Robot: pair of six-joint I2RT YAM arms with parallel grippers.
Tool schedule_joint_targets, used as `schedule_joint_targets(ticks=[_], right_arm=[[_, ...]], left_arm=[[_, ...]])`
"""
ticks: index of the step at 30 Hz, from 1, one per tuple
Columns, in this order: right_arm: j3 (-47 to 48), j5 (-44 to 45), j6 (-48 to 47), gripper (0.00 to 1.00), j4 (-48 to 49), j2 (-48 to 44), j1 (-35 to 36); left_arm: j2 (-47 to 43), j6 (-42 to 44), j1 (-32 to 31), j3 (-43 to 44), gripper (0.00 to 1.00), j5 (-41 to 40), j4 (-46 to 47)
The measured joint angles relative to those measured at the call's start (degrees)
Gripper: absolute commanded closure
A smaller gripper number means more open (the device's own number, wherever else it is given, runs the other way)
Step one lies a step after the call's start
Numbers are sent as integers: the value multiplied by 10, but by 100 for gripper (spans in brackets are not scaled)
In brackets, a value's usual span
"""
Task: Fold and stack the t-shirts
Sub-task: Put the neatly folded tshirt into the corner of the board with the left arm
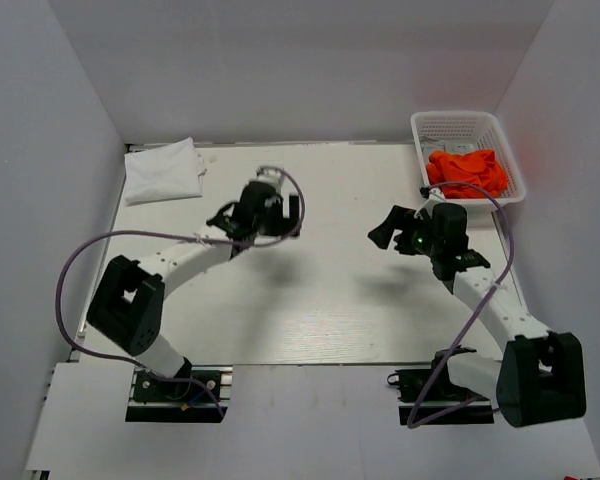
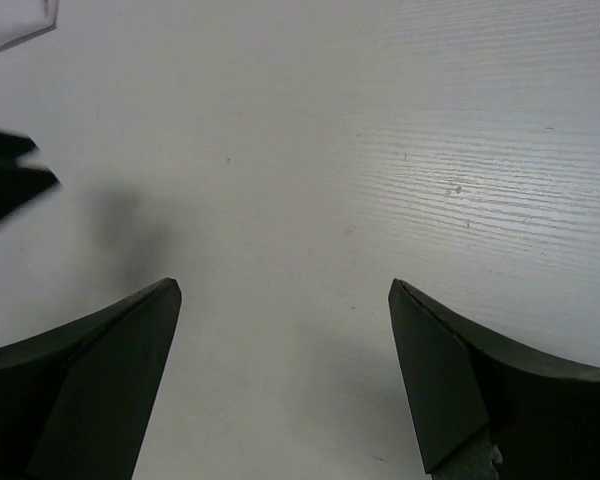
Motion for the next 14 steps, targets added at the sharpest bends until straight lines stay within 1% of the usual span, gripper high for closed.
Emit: schedule_joint_targets(ticks=[2,4,5,7,10,12,14], right_arm=[[-26,-10,-3,10,12,-35,0],[-55,-19,-5,10,32,-63,0],[-69,-24,-4,10,41,-73,0],[-85,-32,-3,10,50,-82,0],[-96,-46,0,10,60,-84,0],[-99,-55,2,10,66,-86,0],[-104,-61,3,10,72,-93,0]], left_arm=[[-36,-12,-33,-87,0,12,-13],[-91,-21,-39,-151,0,9,-36],[-120,-24,-37,-168,0,0,-43],[-180,-26,-37,-180,0,-18,-47],[-268,-26,-37,-181,0,-46,-30],[-303,-25,-37,-181,0,-61,-20],[-311,-25,-37,-181,0,-72,-15]])
